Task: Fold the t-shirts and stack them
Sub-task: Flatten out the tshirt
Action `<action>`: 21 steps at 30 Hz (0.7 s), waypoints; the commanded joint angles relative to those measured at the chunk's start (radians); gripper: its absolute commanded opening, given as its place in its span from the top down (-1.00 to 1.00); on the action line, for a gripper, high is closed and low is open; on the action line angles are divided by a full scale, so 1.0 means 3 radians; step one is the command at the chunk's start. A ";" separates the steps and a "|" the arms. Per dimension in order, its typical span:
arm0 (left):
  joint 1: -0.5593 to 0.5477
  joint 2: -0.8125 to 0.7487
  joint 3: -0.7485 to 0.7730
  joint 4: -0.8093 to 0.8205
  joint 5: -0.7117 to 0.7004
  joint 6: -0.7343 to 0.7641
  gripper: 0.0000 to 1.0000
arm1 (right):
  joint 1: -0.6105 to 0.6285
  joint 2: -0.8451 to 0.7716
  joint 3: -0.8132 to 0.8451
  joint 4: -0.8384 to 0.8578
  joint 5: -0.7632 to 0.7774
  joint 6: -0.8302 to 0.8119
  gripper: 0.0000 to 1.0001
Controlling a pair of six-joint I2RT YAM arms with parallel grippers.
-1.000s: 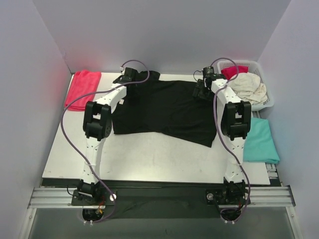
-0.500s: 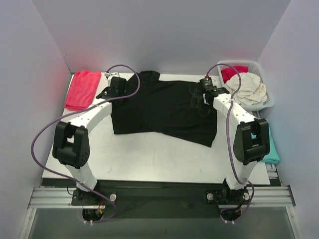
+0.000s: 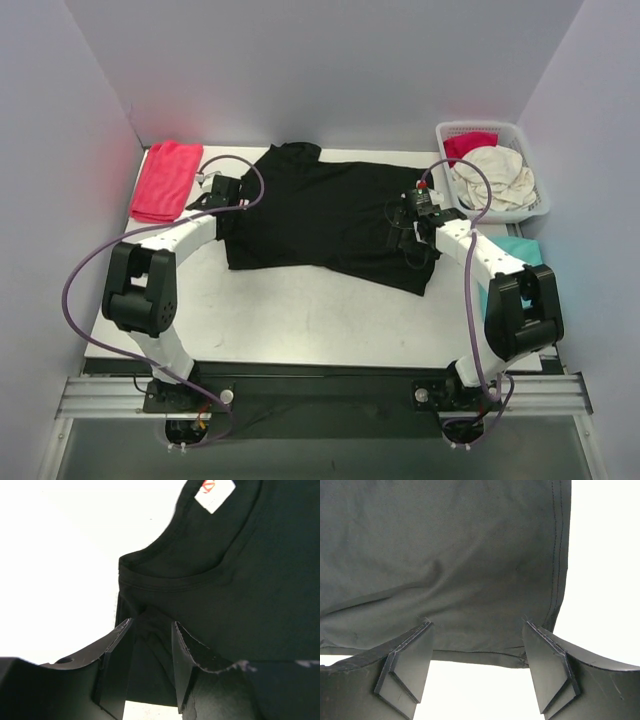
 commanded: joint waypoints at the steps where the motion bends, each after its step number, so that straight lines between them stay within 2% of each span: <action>1: 0.0075 0.0049 0.0003 0.0097 0.0134 -0.0172 0.09 | 0.0017 -0.0068 -0.0036 0.0033 0.0123 0.0041 -0.43; 21: 0.0147 0.0203 -0.0073 -0.0031 0.0165 -0.0228 0.17 | 0.0017 0.0111 -0.0025 0.0013 0.0154 0.0092 -0.40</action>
